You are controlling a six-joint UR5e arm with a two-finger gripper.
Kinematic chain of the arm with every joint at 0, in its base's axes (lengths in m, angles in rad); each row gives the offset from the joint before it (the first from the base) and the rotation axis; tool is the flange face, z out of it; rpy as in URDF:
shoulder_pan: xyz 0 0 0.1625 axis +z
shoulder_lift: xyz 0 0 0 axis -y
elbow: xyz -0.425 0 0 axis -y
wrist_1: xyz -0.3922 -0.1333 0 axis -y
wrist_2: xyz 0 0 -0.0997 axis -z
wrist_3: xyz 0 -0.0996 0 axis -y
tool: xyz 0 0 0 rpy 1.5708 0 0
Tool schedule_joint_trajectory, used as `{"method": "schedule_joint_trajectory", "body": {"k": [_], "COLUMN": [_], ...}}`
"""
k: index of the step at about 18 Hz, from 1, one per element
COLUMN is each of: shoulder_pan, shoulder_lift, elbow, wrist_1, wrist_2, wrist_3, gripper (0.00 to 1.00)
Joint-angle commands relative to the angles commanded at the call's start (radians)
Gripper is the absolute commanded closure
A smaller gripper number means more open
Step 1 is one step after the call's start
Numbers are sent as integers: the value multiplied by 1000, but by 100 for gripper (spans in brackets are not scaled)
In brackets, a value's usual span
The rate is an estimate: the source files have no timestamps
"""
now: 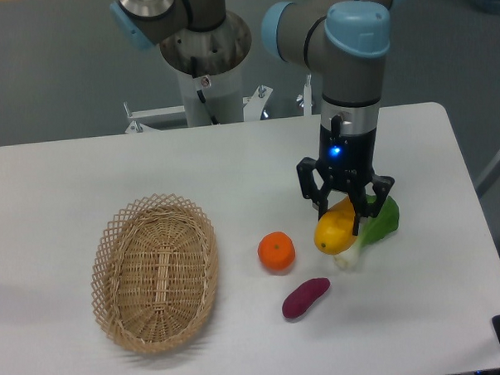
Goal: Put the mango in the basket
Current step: 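Close the gripper on the yellow mango and lift it slightly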
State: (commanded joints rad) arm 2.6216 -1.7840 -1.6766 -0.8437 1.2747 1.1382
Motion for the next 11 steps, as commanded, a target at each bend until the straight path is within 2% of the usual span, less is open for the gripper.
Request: {"method": "schedule_joint_trajectory", "body": {"k": [7, 11], "shoulder_pan": [-3, -15], "shoulder_lift": [5, 29], "elbow": [-24, -41], "wrist_1": [0, -3], "wrist_2": [0, 5], "wrist_3": [2, -20], "gripper": [49, 49]}}
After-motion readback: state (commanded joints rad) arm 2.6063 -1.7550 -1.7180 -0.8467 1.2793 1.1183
